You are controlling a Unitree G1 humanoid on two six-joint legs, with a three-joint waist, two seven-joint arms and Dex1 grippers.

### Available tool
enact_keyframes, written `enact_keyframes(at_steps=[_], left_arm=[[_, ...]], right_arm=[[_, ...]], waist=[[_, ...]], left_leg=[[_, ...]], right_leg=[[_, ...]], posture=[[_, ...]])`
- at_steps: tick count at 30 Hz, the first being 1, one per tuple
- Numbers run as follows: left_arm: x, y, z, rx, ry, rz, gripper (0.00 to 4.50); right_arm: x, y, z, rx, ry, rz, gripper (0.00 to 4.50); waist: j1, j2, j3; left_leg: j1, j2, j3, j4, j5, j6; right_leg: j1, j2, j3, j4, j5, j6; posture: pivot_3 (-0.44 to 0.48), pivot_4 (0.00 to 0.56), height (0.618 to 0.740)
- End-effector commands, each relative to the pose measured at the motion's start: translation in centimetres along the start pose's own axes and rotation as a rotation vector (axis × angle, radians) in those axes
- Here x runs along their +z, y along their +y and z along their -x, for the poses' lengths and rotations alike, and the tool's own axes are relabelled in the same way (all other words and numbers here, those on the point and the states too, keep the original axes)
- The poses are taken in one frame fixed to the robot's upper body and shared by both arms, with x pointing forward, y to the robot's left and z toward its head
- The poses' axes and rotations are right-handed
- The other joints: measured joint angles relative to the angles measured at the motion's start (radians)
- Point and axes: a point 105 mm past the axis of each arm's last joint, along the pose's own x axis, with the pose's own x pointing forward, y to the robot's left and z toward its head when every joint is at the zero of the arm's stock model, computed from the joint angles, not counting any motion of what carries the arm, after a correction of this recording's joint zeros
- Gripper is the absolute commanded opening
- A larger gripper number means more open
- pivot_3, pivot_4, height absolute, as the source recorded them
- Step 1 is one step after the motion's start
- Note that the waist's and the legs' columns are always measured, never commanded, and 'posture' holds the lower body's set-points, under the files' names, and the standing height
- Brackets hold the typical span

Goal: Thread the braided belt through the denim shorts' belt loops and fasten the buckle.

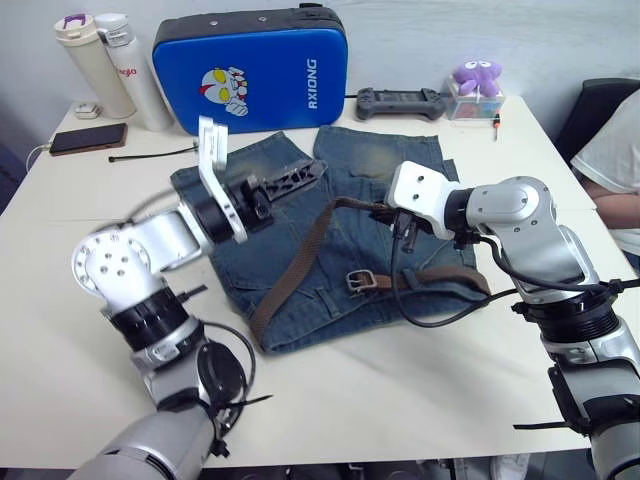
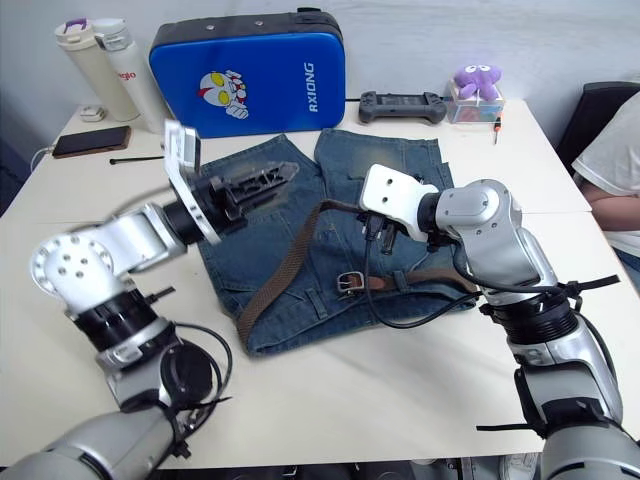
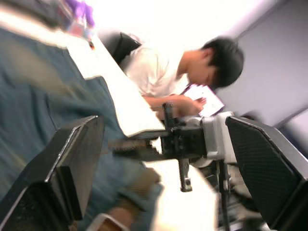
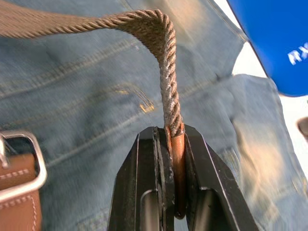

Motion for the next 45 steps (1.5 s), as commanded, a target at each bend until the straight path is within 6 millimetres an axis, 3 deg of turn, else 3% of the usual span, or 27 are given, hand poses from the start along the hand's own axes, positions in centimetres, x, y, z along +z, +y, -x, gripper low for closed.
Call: enact_keyframes(at_steps=[1,4,11,18,22,29,37,45], left_arm=[[-0.2,-1.3,0.0,0.04,-0.044,0.045,4.43],[-1.5,-2.2,-0.9,0.057,-0.072,0.225,4.43],[-3.6,-2.1,-1.7,0.169,-0.125,0.385,4.43],[-3.8,-2.1,-2.1,0.206,-0.171,0.518,4.43],[-2.6,-2.3,-2.6,0.179,-0.239,0.644,4.43],[-0.8,-2.3,-2.2,0.166,-0.333,0.729,4.43],[-1.2,-2.3,-1.1,0.232,-0.353,0.74,4.43],[-2.7,-2.1,-1.3,0.291,-0.298,0.743,4.43]], right_arm=[[1.9,-1.2,1.1,-0.059,-0.056,0.046,0.0],[2.3,-1.2,1.3,-0.062,-0.072,0.054,0.0],[3.8,-0.4,1.4,-0.032,-0.148,0.132,0.0],[4.3,0.3,1.4,-0.005,-0.178,0.171,0.0],[4.4,0.8,1.4,0.013,-0.177,0.195,0.0],[4.1,1.2,1.4,0.046,-0.159,0.23,0.0],[2.5,1.1,0.9,0.029,-0.086,0.297,0.0],[2.5,1.4,0.4,0.026,-0.096,0.322,0.0]], waist=[[0.0,0.0,0.0],[0.004,0.0,0.0],[0.014,0.0,0.0],[0.013,0.0,0.0],[0.016,-0.001,0.0],[0.015,-0.001,0.0],[0.019,-0.001,0.0],[0.021,-0.001,0.0]], left_leg=[[0.0,0.0,0.0,0.0,0.0,0.0],[0.002,0.0,0.001,0.0,0.0,0.0],[0.002,0.0,0.003,0.003,0.0,0.0],[0.002,0.0,0.004,0.003,0.0,0.0],[0.002,0.0,0.004,0.003,0.0,0.0],[0.003,0.0,0.004,0.002,0.0,0.0],[0.003,0.0,0.004,0.002,0.0,0.0],[0.003,0.0,0.004,0.002,0.0,0.0]], right_leg=[[0.0,0.0,0.0,0.0,0.0,0.0],[0.001,0.0,0.001,0.001,0.0,0.0],[0.002,0.0,0.002,-0.002,0.0,0.0],[0.002,0.001,0.003,-0.002,0.0,0.0],[0.002,0.001,0.003,-0.003,0.0,0.0],[0.002,0.001,0.003,-0.004,0.0,0.0],[0.003,0.001,0.003,-0.006,0.0,0.0],[0.004,0.001,0.003,-0.006,0.0,0.0]], posture=[[0.0,0.15,0.739],[0.0,0.15,0.739],[0.0,0.15,0.739],[0.0,0.15,0.739],[0.0,0.15,0.739],[0.0,0.15,0.739],[0.0,0.15,0.739],[0.0,0.15,0.739]])
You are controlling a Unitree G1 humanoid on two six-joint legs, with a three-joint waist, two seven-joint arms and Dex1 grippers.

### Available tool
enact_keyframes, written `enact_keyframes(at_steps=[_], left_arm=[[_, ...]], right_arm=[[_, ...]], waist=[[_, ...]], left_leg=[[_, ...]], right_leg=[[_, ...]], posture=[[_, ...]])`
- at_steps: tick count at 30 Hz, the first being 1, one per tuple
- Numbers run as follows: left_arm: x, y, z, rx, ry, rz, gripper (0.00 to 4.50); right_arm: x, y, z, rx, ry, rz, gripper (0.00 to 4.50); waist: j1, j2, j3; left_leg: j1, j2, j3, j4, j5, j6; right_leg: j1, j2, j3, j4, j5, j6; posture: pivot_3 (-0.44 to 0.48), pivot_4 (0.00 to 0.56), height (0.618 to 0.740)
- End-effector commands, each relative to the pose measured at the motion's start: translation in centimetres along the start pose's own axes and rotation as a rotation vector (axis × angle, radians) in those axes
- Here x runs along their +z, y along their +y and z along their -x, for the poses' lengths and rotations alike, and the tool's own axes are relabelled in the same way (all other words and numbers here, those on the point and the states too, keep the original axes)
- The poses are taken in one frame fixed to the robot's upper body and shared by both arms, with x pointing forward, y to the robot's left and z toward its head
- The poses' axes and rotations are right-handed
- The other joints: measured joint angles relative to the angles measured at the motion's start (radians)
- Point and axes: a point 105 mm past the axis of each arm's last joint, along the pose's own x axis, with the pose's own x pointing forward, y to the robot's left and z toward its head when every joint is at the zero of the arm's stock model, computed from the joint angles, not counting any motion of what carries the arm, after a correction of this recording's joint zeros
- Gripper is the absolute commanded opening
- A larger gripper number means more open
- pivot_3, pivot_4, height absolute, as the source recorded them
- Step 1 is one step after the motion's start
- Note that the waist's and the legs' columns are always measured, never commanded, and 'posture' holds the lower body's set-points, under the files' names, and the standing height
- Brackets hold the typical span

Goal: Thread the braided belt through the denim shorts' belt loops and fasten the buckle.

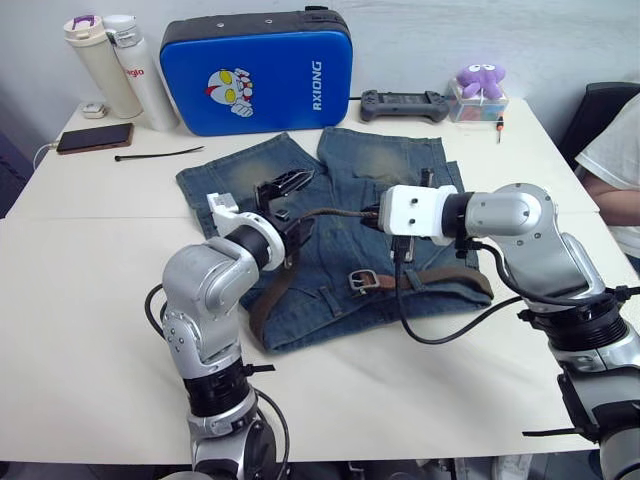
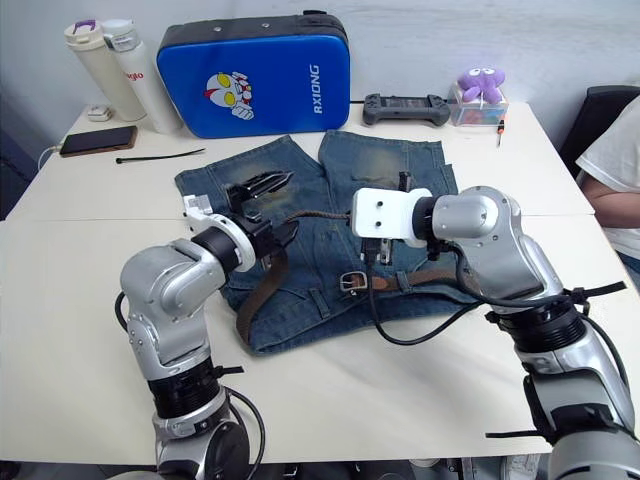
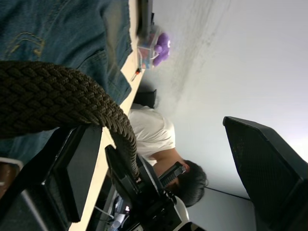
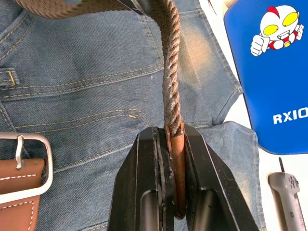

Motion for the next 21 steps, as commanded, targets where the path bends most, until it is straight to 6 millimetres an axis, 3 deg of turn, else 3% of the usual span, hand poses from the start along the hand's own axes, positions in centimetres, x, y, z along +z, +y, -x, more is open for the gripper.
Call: enact_keyframes(at_steps=[1,15,18,21], left_arm=[[-0.7,-0.1,0.3,-0.014,0.021,0.008,4.43],[-0.6,0.0,-0.7,-0.006,0.033,0.062,4.43],[-0.8,0.2,-0.9,0.015,0.043,0.057,3.81],[-0.9,0.5,-1.1,0.036,0.049,0.067,2.64]], right_arm=[[0.8,-0.2,0.0,-0.018,-0.026,0.035,0.0],[1.7,0.6,0.1,-0.005,-0.066,0.038,0.0],[2.0,0.5,0.1,-0.009,-0.078,0.041,0.0],[2.2,0.5,0.1,-0.013,-0.085,0.046,0.0]], waist=[[0.0,0.0,0.0],[0.013,0.0,0.0],[0.015,0.0,0.0],[0.015,0.0,0.0]], left_leg=[[0.0,0.0,0.0,0.0,0.0,0.0],[0.0,0.0,0.0,0.0,0.0,0.0],[0.0,0.0,0.0,0.0,0.0,0.0],[0.0,0.0,0.0,0.0,0.0,0.0]], right_leg=[[0.0,0.0,0.0,0.0,0.0,0.0],[0.0,0.0,0.0,-0.002,0.0,0.0],[0.001,0.0,0.0,-0.002,0.0,0.0],[0.001,0.0,0.0,-0.002,0.0,0.0]], posture=[[0.0,0.15,0.739],[0.0,0.15,0.739],[0.0,0.15,0.739],[0.0,0.15,0.739]])
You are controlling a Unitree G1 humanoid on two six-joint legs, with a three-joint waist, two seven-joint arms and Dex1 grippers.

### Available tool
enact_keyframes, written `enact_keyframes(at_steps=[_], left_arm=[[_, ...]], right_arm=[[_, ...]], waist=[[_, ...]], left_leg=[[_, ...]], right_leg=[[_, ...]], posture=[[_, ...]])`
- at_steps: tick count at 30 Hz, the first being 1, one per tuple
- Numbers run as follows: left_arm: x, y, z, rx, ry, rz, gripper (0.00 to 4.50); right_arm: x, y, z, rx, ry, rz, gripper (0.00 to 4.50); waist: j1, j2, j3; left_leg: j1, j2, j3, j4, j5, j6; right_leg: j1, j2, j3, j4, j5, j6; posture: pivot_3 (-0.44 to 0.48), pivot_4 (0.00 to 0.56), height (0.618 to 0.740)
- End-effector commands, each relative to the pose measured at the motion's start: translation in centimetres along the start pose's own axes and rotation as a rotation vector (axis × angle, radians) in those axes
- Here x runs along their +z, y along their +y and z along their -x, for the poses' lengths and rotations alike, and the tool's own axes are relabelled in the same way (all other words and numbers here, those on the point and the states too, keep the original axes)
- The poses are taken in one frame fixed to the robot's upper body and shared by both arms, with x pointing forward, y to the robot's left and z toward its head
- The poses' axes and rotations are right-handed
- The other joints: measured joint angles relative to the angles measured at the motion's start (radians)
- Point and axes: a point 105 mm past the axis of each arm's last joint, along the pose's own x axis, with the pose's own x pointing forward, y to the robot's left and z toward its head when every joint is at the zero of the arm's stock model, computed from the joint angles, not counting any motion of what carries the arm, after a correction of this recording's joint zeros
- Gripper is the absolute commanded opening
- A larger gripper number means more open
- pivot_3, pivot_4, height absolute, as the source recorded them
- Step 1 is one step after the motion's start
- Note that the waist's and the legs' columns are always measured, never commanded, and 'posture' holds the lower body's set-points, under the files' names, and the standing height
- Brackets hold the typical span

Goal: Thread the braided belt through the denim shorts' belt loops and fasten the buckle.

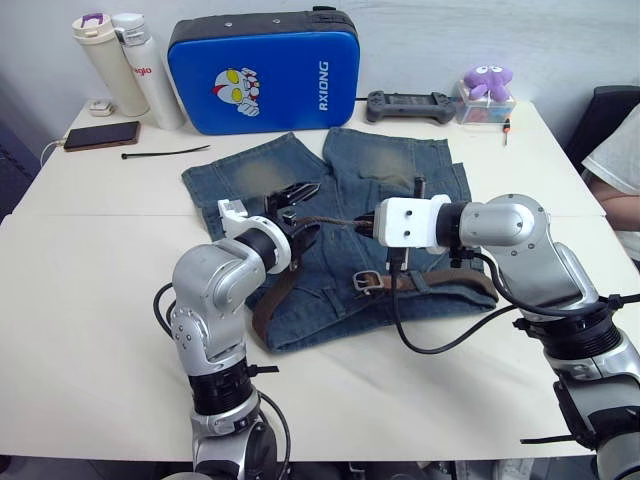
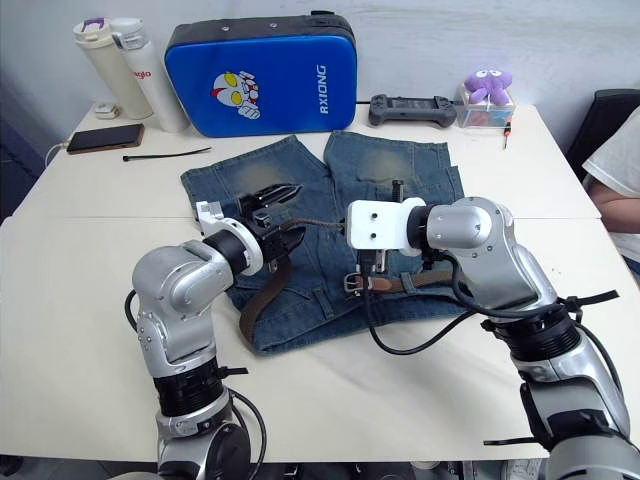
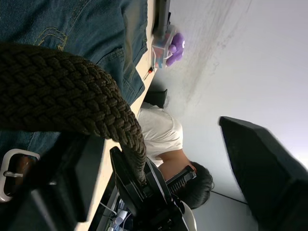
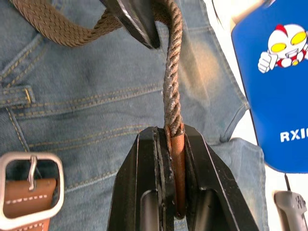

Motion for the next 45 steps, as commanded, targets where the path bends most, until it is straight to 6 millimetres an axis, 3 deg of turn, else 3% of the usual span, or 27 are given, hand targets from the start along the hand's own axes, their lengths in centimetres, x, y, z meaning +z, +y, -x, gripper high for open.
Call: enact_keyframes(at_steps=[1,6,11,14,18,24,27,30,33,40,45], left_arm=[[-0.8,-0.4,-0.4,-0.008,0.035,0.016,2.17],[-0.7,-0.2,-0.5,-0.003,0.034,0.022,0.13],[-0.2,0.1,-0.4,0.003,0.017,0.025,0.04],[0.2,0.3,-0.1,0.01,0.005,0.02,0.04],[0.6,0.4,0.2,0.017,-0.009,-0.004,0.0],[2.7,1.1,2.2,0.057,-0.101,-0.098,0.0],[3.4,0.9,3.1,0.048,-0.137,-0.125,0.0],[3.5,0.7,3.9,0.039,-0.17,-0.118,0.0],[4.5,2.1,5.4,0.087,-0.235,-0.125,0.0],[4.8,2.9,7.0,0.091,-0.289,-0.145,0.0],[4.8,3.1,7.6,0.106,-0.311,-0.162,0.0]], right_arm=[[1.4,-0.7,0.4,-0.03,-0.042,0.041,0.0],[1.4,-0.6,0.5,-0.031,-0.04,0.041,0.0],[1.6,-0.9,0.7,-0.043,-0.053,0.037,0.0],[2.9,-1.1,1.3,-0.035,-0.157,-0.064,0.0],[2.9,-1.0,2.4,0.008,-0.156,-0.104,1.53],[0.8,0.3,4.6,0.123,-0.091,-0.247,4.43],[0.2,0.5,4.6,0.133,-0.071,-0.27,4.48],[-0.3,0.6,3.2,0.136,-0.078,-0.344,4.48],[-0.3,0.3,0.6,0.122,-0.135,-0.429,4.48],[-3.8,-0.4,-6.6,0.09,-0.006,-0.551,4.48],[-4.9,0.4,-9.2,0.176,0.069,-0.57,4.48]], waist=[[0.0,0.0,0.0],[0.0,0.0,0.0],[0.0,0.0,0.0],[0.0,0.0,0.0],[0.0,0.0,0.0],[0.003,0.0,0.0],[0.0,0.0,0.0],[-0.001,0.0,0.0],[-0.009,0.0,0.0],[-0.01,0.0,0.001],[-0.01,0.0,0.001]], left_leg=[[0.0,0.0,0.0,0.0,0.0,0.0],[0.0,0.0,0.0,-0.001,0.0,0.0],[0.0,0.0,-0.001,-0.001,0.0,0.0],[0.0,0.0,-0.001,-0.001,0.0,0.0],[0.0,0.0,-0.001,-0.001,0.0,0.0],[0.003,0.0,-0.003,-0.001,-0.001,0.001],[0.003,0.0,-0.003,-0.001,-0.001,0.001],[0.004,0.0,-0.003,-0.002,-0.001,0.001],[0.006,0.0,-0.003,-0.002,-0.001,0.001],[0.01,0.0,-0.002,-0.004,0.0,0.001],[0.009,0.0,-0.003,-0.006,-0.001,0.001]], right_leg=[[0.0,0.0,0.0,0.0,0.0,0.0],[0.001,0.0,0.0,-0.001,0.0,0.0],[0.001,0.0,-0.001,-0.002,0.0,0.0],[0.001,0.0,-0.001,-0.002,0.0,0.0],[0.002,0.0,-0.001,-0.002,0.0,0.0],[0.007,0.0,-0.003,-0.006,0.0,0.0],[0.007,0.0,-0.003,-0.006,0.0,0.0],[0.009,0.0,-0.003,-0.007,0.0,0.0],[0.01,0.0,-0.003,-0.008,0.0,0.0],[0.013,0.0,-0.002,-0.009,0.0,0.0],[0.012,0.0,-0.003,-0.012,0.0,0.0]], posture=[[0.0,0.15,0.739],[0.0,0.15,0.739],[0.0,0.15,0.739],[0.0,0.15,0.739],[0.0,0.15,0.739],[0.0,0.15,0.739],[0.0,0.15,0.739],[0.0,0.15,0.739],[0.0,0.15,0.739],[0.0,0.15,0.739],[0.0,0.15,0.739]])
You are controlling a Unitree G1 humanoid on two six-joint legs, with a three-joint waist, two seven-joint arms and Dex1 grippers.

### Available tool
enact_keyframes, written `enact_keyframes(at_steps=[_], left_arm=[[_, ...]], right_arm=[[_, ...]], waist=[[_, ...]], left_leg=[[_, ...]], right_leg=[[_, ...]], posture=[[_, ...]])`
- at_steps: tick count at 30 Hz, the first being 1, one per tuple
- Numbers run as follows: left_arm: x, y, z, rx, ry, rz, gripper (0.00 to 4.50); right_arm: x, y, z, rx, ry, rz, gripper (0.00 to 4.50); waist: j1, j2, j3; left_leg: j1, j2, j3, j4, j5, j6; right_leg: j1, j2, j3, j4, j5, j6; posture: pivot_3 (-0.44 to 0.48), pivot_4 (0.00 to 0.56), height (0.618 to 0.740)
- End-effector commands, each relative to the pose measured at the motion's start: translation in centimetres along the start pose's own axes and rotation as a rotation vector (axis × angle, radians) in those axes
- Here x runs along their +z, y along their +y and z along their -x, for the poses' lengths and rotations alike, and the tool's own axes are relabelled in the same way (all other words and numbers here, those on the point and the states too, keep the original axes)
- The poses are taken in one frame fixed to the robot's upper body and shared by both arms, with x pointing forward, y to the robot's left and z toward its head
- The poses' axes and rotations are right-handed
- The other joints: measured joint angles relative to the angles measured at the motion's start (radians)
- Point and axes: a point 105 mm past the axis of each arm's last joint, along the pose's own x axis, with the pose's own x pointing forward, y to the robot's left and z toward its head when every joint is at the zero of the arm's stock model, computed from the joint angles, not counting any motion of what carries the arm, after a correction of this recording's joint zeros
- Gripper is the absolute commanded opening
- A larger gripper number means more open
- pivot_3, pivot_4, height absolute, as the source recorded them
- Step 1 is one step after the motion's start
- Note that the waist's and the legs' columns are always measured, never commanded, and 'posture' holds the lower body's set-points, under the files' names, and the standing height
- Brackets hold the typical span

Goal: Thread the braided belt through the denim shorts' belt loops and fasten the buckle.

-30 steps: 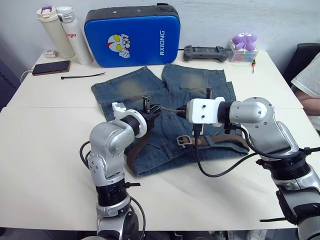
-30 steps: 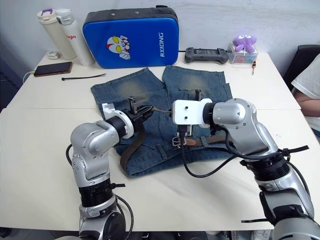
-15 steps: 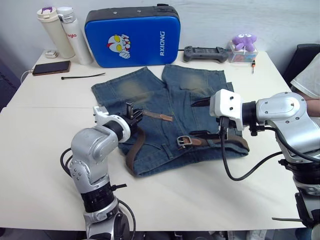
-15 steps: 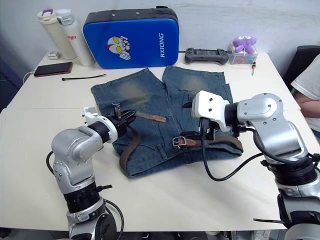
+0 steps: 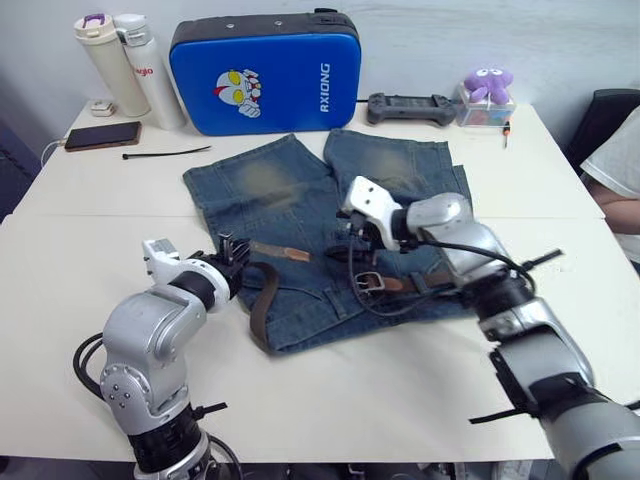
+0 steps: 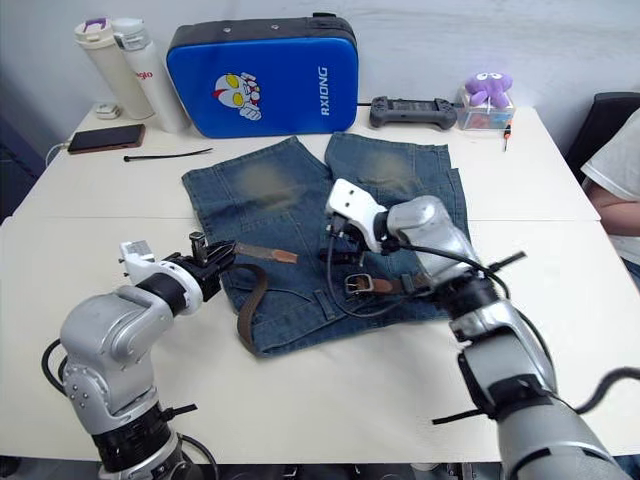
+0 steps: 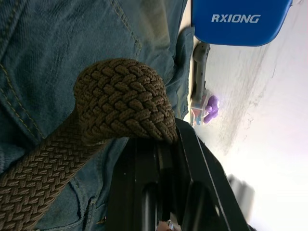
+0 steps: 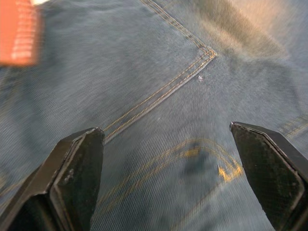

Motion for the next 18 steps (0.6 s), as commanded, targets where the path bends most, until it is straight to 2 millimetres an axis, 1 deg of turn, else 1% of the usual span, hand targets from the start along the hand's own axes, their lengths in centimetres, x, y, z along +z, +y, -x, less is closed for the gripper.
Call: enact_keyframes(at_steps=[1,3,6,7,8,9,10,11,12,13,14,15,18], left_arm=[[-0.3,-0.9,1.0,-0.04,-0.019,-0.045,0.0],[-0.3,-0.9,1.2,-0.04,-0.019,-0.051,0.0],[-0.6,-0.9,1.3,-0.04,-0.013,-0.066,0.0],[-0.8,-1.0,1.3,-0.042,-0.01,-0.066,0.0],[-0.8,-1.0,1.3,-0.042,-0.008,-0.067,0.0],[-0.9,-1.0,1.3,-0.042,-0.006,-0.068,0.0],[-1.0,-0.9,1.3,-0.042,-0.004,-0.068,0.0],[-1.1,-0.9,1.3,-0.041,-0.001,-0.069,0.0],[-1.1,-0.8,1.3,-0.039,0.001,-0.075,0.0],[-1.1,-0.8,1.3,-0.037,0.002,-0.082,0.0],[-1.2,-0.7,1.3,-0.036,0.004,-0.085,0.0],[-1.2,-0.6,1.3,-0.036,0.006,-0.086,0.0],[-1.3,-0.6,1.2,-0.039,0.012,-0.089,0.0]], right_arm=[[-0.8,-0.6,-0.9,0.024,0.079,0.031,4.48],[-1.5,-0.6,-1.5,0.034,0.116,-0.001,4.48],[-2.8,-0.1,-2.1,0.07,0.176,-0.052,3.68],[-3.2,0.1,-2.2,0.083,0.191,-0.061,3.29],[-3.4,0.2,-2.3,0.089,0.198,-0.066,2.73],[-3.3,0.3,-2.4,0.093,0.19,-0.079,2.38],[-3.2,0.4,-2.5,0.097,0.177,-0.098,1.74],[-3.2,0.4,-2.6,0.099,0.175,-0.104,1.46],[-3.2,0.3,-2.6,0.092,0.174,-0.105,0.87],[-3.1,0.2,-2.6,0.082,0.166,-0.113,0.63],[-2.9,0.0,-2.7,0.068,0.155,-0.121,0.12],[-2.8,-0.3,-2.7,0.049,0.153,-0.112,0.03],[-1.5,-1.1,-3.0,-0.014,0.094,-0.113,0.03]], waist=[[0.001,0.0,0.0],[0.001,0.0,0.0],[-0.006,0.0,0.0],[-0.009,0.0,0.0],[-0.012,0.0,0.0],[-0.013,0.0,0.0],[-0.013,0.0,0.0],[-0.014,0.0,0.0],[-0.014,0.0,0.0],[-0.014,0.001,0.0],[-0.014,0.001,0.0],[-0.014,0.001,0.0],[-0.016,0.001,0.0]], left_leg=[[0.0,0.0,0.0,0.0,0.0,0.0],[0.0,0.0,-0.001,-0.001,0.0,0.0],[0.0,0.0,-0.001,-0.002,0.0,0.0],[0.001,0.0,-0.001,-0.002,0.0,0.0],[0.001,0.0,-0.002,-0.002,0.0,0.0],[0.002,0.0,-0.002,-0.003,0.0,0.0],[0.005,0.0,-0.002,-0.004,0.0,0.0],[0.006,0.0,-0.002,-0.005,0.0,0.0],[0.01,0.0,-0.002,-0.009,0.0,0.0],[0.012,0.0,-0.002,-0.011,0.0,0.0],[0.012,0.0,-0.002,-0.012,0.0,0.0],[0.012,0.0,-0.002,-0.013,0.0,0.0],[0.012,0.0,-0.003,-0.013,0.0,-0.001]], right_leg=[[0.0,0.0,0.0,0.0,0.0,0.0],[0.0,0.0,0.0,-0.002,0.0,0.0],[0.001,0.0,-0.001,-0.002,0.0,0.0],[0.001,0.0,-0.001,-0.002,0.0,0.0],[0.002,0.0,-0.001,-0.002,0.0,-0.001],[0.003,0.0,-0.001,-0.002,0.0,-0.001],[0.005,-0.001,-0.001,-0.003,0.0,-0.001],[0.006,-0.001,-0.001,-0.004,0.0,-0.001],[0.01,-0.001,-0.001,-0.007,0.001,-0.001],[0.011,-0.001,-0.001,-0.009,0.001,-0.001],[0.012,-0.001,-0.001,-0.009,0.001,-0.001],[0.012,0.0,-0.001,-0.01,0.001,-0.001],[0.012,-0.001,-0.002,-0.01,0.001,-0.002]], posture=[[0.0,0.15,0.739],[0.0,0.15,0.739],[0.0,0.15,0.739],[0.0,0.15,0.739],[0.0,0.15,0.739],[0.0,0.15,0.739],[0.0,0.15,0.739],[0.0,0.15,0.739],[0.0,0.15,0.739],[0.0,0.15,0.739],[0.0,0.15,0.739],[0.0,0.15,0.739],[0.0,0.15,0.739]])
